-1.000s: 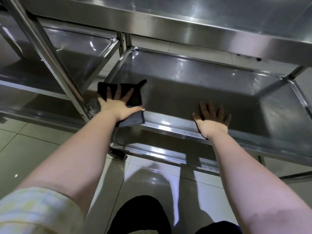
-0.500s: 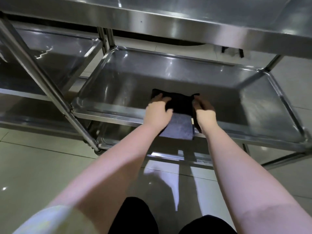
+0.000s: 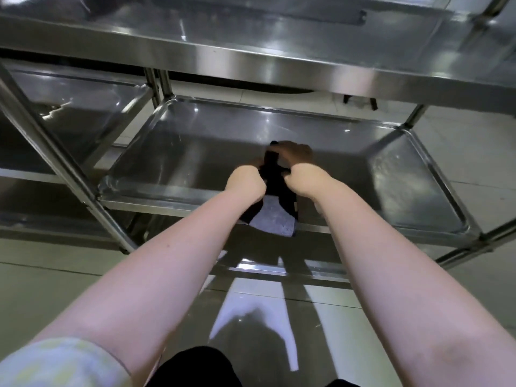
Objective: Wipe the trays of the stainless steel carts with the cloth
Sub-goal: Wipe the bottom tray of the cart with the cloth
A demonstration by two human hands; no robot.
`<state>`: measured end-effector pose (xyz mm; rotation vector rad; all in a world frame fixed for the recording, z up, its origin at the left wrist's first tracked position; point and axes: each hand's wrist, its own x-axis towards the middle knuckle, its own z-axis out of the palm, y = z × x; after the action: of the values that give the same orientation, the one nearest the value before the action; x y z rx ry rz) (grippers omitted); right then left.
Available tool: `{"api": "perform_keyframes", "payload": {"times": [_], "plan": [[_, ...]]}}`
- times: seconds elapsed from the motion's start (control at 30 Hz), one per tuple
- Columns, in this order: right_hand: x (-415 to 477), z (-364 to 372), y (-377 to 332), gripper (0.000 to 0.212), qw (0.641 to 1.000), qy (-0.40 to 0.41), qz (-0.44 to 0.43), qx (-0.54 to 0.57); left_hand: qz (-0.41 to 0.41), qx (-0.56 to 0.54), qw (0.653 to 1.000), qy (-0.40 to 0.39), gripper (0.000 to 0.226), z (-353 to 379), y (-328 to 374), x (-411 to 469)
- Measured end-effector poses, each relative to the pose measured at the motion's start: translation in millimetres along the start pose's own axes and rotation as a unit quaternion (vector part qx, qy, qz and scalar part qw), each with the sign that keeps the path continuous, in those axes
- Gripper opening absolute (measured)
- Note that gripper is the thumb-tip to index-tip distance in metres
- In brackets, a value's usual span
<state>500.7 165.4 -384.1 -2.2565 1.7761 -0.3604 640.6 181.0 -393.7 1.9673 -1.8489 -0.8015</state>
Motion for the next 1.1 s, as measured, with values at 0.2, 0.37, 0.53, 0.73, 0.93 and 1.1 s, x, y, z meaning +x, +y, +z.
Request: {"api": "perform_keyframes", "payload": {"times": [0.2,0.37,0.53,0.73,0.93,1.1], "plan": [[-33.1,-39.1,33.7,0.040,0.989,0.041,-0.001,-0.144,0.187,-0.096,0.977,0.025,0.024,-6.6,33.5,-19.5],[-90.5,-71.0,51.7,0.013,0.986,0.169,0.003,0.006,0.260,-0.025,0.962,0.079,0.035,-6.8,32.5,-31.5],[-152.5,-72.1,71.3,0.018,0.977,0.209,-0.037,-0.029,0.434,0.078,0.891,0.106,0.022,18.6,37.2,-66.5],[-220.3,-24.2,105.9,0.027,0.972,0.217,-0.061,-0.062,0.536,0.125,0.827,0.117,0.018,79.1,29.1,-95.3],[-275.4,79.6,155.1,0.025,0.983,0.180,-0.024,-0.034,0.511,0.159,0.844,-0.023,0.021,170.6,-9.6,-110.1],[-308.5,170.5,184.3,0.020,0.976,0.178,0.061,0.114,0.395,0.141,0.897,-0.139,0.008,249.0,-53.6,-111.2]]}}
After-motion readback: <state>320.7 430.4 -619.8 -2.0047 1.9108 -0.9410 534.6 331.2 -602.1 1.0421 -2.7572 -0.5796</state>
